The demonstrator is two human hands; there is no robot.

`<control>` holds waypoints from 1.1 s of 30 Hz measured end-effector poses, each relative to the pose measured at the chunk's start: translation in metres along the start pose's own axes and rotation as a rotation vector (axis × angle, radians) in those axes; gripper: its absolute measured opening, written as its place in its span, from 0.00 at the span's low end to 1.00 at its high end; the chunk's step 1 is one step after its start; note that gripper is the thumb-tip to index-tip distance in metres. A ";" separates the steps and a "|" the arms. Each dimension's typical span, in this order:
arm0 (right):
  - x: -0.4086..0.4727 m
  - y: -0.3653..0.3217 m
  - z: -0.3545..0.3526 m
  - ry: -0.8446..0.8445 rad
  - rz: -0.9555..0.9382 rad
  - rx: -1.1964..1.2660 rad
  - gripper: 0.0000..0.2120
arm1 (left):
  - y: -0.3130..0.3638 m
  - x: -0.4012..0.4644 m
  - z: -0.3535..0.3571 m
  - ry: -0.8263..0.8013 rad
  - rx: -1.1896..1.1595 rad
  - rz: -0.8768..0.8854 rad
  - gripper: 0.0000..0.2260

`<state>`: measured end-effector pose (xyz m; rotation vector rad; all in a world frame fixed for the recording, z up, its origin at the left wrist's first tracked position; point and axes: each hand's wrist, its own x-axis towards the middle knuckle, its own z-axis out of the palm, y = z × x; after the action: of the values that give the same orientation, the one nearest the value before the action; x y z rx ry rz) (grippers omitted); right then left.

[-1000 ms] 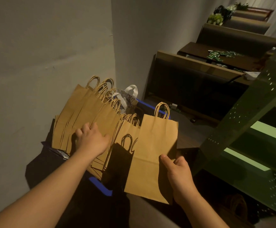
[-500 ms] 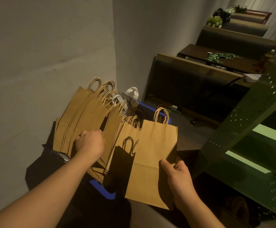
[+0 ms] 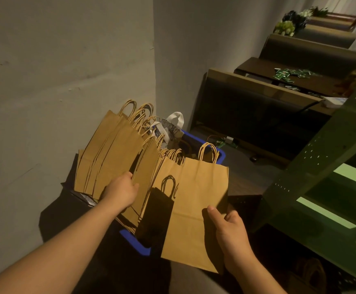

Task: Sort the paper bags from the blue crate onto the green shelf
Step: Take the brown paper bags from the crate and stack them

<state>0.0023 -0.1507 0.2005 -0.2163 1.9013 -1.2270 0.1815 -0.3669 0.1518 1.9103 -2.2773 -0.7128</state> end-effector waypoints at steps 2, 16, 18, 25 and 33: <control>-0.002 -0.002 0.000 -0.002 -0.007 0.018 0.16 | -0.001 -0.003 -0.002 0.004 -0.016 0.018 0.21; -0.007 -0.030 -0.002 -0.246 -0.132 0.457 0.10 | 0.034 -0.071 -0.058 -0.259 -0.789 0.105 0.10; -0.006 -0.034 -0.003 -0.246 -0.155 0.452 0.09 | 0.039 -0.086 -0.051 -0.332 -0.857 0.106 0.13; -0.005 -0.025 -0.008 -0.117 -0.203 0.313 0.05 | 0.053 -0.113 -0.028 -0.451 -1.039 0.071 0.24; -0.001 -0.009 -0.015 -0.135 -0.181 0.304 0.06 | 0.067 -0.109 -0.018 -0.497 -1.134 0.014 0.38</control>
<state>-0.0102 -0.1449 0.2107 -0.3048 1.5834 -1.5637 0.1508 -0.2612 0.2197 1.1971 -1.3916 -2.0484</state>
